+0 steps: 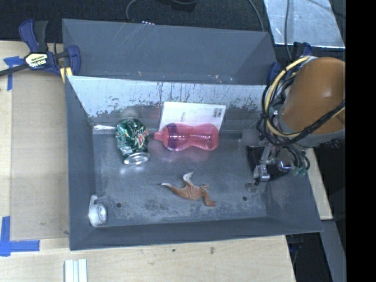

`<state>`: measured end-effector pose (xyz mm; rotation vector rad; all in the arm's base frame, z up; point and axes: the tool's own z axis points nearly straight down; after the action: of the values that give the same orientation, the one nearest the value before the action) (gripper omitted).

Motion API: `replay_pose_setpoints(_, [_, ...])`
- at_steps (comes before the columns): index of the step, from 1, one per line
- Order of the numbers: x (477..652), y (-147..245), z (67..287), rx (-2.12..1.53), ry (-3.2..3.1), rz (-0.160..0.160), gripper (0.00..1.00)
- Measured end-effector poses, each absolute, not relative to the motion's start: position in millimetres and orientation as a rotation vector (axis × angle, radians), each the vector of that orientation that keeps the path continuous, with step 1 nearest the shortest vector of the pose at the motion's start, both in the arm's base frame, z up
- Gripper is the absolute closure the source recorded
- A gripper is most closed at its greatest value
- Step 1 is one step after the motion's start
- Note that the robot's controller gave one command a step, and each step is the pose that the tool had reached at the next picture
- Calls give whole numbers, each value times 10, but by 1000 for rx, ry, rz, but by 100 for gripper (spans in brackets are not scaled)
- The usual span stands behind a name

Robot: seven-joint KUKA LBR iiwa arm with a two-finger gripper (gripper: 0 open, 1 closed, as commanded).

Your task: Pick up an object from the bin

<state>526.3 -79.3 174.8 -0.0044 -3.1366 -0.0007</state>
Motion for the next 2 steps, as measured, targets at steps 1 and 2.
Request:
replay_pose_setpoints(1, [5280,-791,1793,-1,-3145,1,0])
replay_pose_setpoints(2, [5201,-501,1352,59,-3150,3,0])
